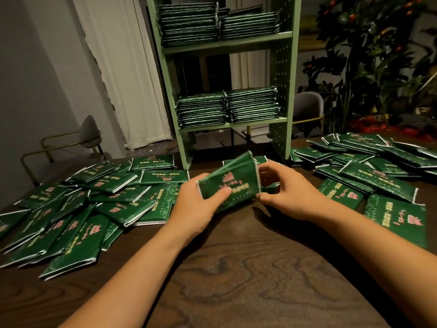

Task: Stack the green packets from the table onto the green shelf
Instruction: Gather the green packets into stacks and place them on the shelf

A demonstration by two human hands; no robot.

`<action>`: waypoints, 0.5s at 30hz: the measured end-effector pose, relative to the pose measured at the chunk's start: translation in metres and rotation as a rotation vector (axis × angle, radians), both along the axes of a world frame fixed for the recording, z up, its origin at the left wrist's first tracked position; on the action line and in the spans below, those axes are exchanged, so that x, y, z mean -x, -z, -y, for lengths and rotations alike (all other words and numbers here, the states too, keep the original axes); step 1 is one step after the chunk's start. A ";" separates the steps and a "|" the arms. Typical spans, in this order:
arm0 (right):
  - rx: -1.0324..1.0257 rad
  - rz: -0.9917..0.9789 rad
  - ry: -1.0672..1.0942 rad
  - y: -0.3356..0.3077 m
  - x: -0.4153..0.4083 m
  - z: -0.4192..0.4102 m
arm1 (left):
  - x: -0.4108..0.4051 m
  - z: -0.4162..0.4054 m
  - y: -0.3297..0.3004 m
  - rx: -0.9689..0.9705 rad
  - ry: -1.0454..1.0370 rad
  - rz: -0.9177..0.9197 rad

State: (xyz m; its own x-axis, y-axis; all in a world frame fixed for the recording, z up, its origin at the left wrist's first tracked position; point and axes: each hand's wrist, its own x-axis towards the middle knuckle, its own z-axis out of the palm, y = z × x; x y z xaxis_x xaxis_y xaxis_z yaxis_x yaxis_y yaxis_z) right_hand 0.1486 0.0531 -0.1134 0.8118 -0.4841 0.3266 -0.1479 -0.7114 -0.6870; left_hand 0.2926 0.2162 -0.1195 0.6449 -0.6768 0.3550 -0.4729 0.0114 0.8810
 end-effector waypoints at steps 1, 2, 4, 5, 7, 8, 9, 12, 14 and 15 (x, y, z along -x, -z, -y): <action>0.042 -0.004 0.072 0.001 0.000 0.002 | -0.003 0.002 -0.001 0.055 -0.069 -0.047; 0.075 -0.007 0.138 0.001 0.000 0.002 | -0.006 0.004 -0.002 0.105 -0.138 -0.084; 0.170 -0.034 0.224 0.000 -0.001 0.004 | -0.012 0.008 -0.005 0.145 -0.267 -0.116; 0.241 -0.079 0.240 -0.002 -0.003 0.004 | -0.015 0.010 -0.007 0.143 -0.306 -0.137; 0.369 -0.227 0.212 -0.006 -0.010 0.001 | -0.018 0.014 -0.011 0.142 -0.321 -0.192; 0.418 -0.314 0.180 -0.007 -0.015 -0.001 | -0.020 0.017 -0.011 0.136 -0.310 -0.201; 0.458 -0.396 0.147 -0.008 -0.022 -0.002 | -0.022 0.020 -0.010 0.122 -0.309 -0.176; 0.525 -0.549 0.103 -0.006 -0.048 0.002 | -0.024 0.024 -0.004 0.105 -0.333 -0.146; 0.506 -0.551 0.136 -0.011 -0.065 0.013 | -0.027 0.025 0.001 0.125 -0.343 -0.208; 0.494 -0.545 0.159 -0.014 -0.073 0.019 | -0.029 0.024 0.003 0.136 -0.338 -0.235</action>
State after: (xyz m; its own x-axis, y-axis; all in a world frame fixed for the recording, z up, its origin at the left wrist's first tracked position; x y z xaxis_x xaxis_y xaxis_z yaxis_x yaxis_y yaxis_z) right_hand 0.2220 0.0342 -0.0994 0.8529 -0.5109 0.1079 -0.5029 -0.8593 -0.0934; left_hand 0.3220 0.1923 -0.1229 0.8962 -0.3709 0.2434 -0.2569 0.0135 0.9663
